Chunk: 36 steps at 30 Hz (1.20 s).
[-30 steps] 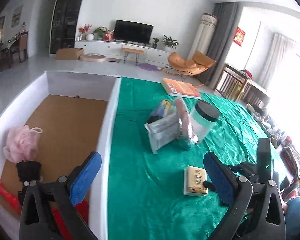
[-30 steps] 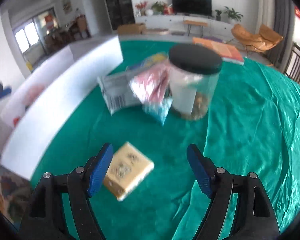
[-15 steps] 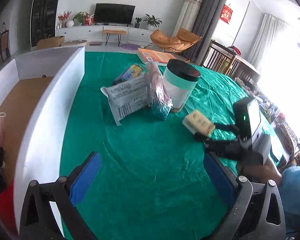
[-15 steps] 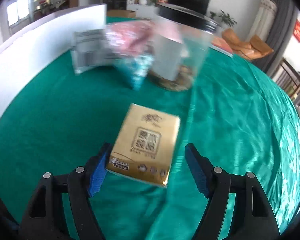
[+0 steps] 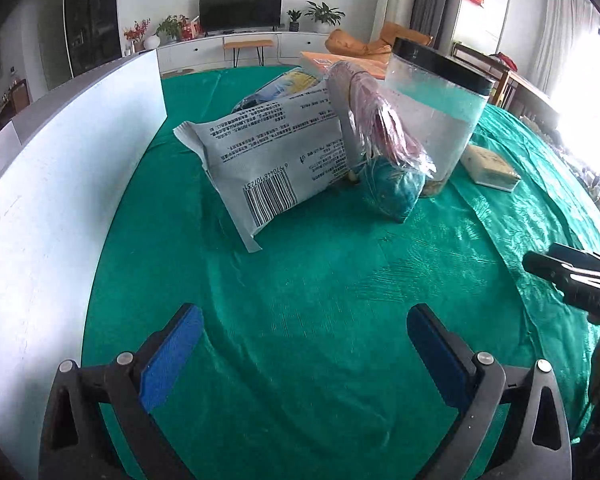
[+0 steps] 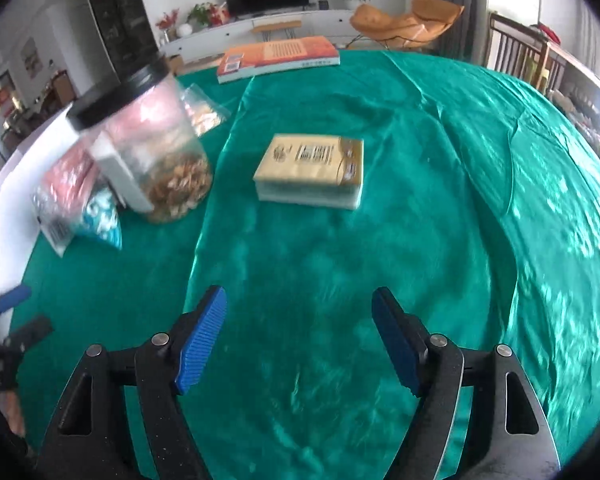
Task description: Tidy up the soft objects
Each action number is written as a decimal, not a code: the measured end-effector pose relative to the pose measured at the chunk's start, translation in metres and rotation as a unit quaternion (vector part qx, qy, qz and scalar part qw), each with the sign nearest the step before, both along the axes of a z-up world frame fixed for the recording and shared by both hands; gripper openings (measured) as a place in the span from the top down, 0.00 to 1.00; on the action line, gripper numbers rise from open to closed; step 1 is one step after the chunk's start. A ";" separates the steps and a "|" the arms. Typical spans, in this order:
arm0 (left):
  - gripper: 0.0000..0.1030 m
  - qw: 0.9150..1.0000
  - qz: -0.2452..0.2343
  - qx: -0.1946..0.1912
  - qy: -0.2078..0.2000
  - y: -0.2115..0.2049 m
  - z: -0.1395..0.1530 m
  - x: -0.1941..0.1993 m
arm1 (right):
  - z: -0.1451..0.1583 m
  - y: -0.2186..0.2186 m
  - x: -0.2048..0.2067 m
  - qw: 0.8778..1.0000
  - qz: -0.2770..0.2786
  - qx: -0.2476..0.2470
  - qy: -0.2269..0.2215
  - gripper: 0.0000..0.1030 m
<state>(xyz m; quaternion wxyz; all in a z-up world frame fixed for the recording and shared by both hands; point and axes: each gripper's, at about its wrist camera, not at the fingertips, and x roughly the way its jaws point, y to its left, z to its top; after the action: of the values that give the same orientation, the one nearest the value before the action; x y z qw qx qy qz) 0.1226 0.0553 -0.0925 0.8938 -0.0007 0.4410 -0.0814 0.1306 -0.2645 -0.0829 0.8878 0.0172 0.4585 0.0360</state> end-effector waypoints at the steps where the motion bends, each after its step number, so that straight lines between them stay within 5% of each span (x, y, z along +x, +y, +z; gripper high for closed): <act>1: 0.02 1.000 -0.002 0.010 0.001 -0.003 -0.003 0.003 | -0.004 0.003 -0.005 1.000 -0.009 -0.015 -0.013 0.25; 5: 0.00 0.999 -0.002 0.033 0.015 -0.010 -0.010 0.016 | -0.004 0.005 -0.017 0.998 -0.025 -0.040 -0.041 0.23; 9: 0.00 0.999 0.001 0.032 0.015 -0.009 -0.010 0.018 | -0.006 -0.009 -0.007 0.999 -0.040 -0.011 -0.029 0.19; 36: 0.00 0.999 0.001 0.032 0.015 -0.010 -0.010 0.016 | -0.012 0.000 0.005 0.999 -0.027 -0.029 -0.021 0.11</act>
<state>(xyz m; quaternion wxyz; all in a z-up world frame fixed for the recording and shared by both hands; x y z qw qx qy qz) 0.1389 0.0455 -0.1025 0.8869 0.0258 0.4565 -0.0660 0.1356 -0.2649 -0.0950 0.8978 0.0030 0.4404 -0.0013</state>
